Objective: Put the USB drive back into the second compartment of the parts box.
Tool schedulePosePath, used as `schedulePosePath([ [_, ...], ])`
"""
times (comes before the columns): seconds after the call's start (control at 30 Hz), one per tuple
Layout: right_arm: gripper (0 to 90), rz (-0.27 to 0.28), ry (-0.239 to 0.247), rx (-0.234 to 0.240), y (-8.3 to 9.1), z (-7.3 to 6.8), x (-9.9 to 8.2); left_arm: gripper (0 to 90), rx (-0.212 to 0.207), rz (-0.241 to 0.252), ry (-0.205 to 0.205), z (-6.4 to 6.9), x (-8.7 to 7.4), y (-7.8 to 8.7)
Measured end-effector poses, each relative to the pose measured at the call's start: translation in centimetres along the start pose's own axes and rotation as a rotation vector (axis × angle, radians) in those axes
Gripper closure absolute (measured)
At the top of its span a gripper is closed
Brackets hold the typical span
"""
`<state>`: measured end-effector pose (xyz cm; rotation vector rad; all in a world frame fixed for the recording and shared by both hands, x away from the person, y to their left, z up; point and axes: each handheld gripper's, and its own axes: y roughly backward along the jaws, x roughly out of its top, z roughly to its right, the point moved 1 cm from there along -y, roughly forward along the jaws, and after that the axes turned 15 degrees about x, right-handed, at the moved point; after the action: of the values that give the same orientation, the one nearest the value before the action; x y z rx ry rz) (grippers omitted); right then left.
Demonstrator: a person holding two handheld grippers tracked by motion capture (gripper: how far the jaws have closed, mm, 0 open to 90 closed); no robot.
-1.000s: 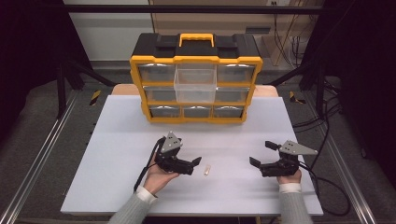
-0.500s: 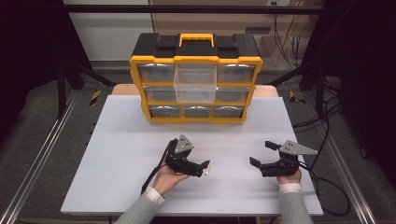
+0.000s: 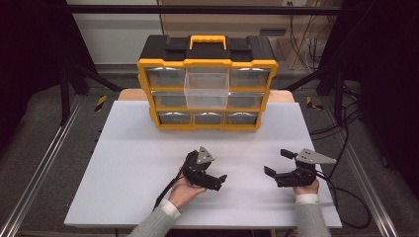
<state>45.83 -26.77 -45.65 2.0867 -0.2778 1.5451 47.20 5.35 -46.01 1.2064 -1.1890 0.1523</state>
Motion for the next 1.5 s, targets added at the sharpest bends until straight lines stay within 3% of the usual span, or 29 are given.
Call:
schedulePosePath([
  [0.33,2.7,0.0,0.0,0.0,0.0,0.0,0.0,17.9,-0.01,-0.081,-0.01,0.7,-0.6,-0.9],
  [0.63,2.7,0.0,0.001,0.0,0.0,0.0,0.0,38.1,-0.001,-0.11,-0.047,1.5,-0.8,-1.0],
  [1.07,2.7,0.0,0.0,0.001,0.0,0.0,0.0,64.9,-0.012,-0.14,-0.05,2.0,-0.7,-1.2],
  [1.5,2.7,0.002,-0.001,0.0,0.0,0.0,0.0,75.4,0.0,-0.168,-0.032,2.2,-0.6,-1.5],
])
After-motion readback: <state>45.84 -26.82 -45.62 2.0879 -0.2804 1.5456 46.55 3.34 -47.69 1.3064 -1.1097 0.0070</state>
